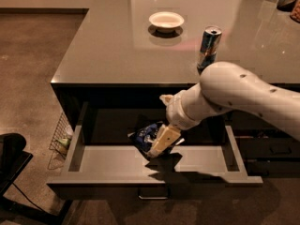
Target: Pick blue chip bag from top drawer and place on counter
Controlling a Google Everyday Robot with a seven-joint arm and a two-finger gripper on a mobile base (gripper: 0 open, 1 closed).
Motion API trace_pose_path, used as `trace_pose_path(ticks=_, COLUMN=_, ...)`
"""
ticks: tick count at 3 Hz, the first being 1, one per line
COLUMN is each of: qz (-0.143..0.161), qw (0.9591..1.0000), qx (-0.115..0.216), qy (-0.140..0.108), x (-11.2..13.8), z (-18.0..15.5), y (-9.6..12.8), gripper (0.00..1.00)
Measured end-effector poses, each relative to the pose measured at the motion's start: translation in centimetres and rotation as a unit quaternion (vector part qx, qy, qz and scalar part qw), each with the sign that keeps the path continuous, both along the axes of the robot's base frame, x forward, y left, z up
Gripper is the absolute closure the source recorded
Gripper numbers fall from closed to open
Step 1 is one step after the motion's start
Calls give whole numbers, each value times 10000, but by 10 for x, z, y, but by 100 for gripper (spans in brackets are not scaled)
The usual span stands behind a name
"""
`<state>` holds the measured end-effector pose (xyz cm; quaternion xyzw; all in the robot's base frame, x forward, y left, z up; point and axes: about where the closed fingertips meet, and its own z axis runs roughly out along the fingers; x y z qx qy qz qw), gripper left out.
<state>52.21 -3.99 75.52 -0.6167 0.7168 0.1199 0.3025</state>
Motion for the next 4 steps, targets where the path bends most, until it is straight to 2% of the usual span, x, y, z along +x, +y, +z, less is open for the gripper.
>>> trace_pose_path(ticks=1, qz=22, qw=9992, qx=-372, qy=113, x=10, z=-46, y=7, gripper=0)
trace_pose_path(ticks=2, qz=58, qw=9961, qx=-845, qy=247, x=25, z=-83, y=-6, gripper=18)
trace_pose_path(ticks=3, qz=103, qw=9929, qx=-1127, qy=373, x=26, z=-110, y=-10, gripper=41)
trace_pose_path(ticks=4, qz=206, qw=9920, qx=-1185, qy=395, x=16, z=-122, y=3, gripper=65)
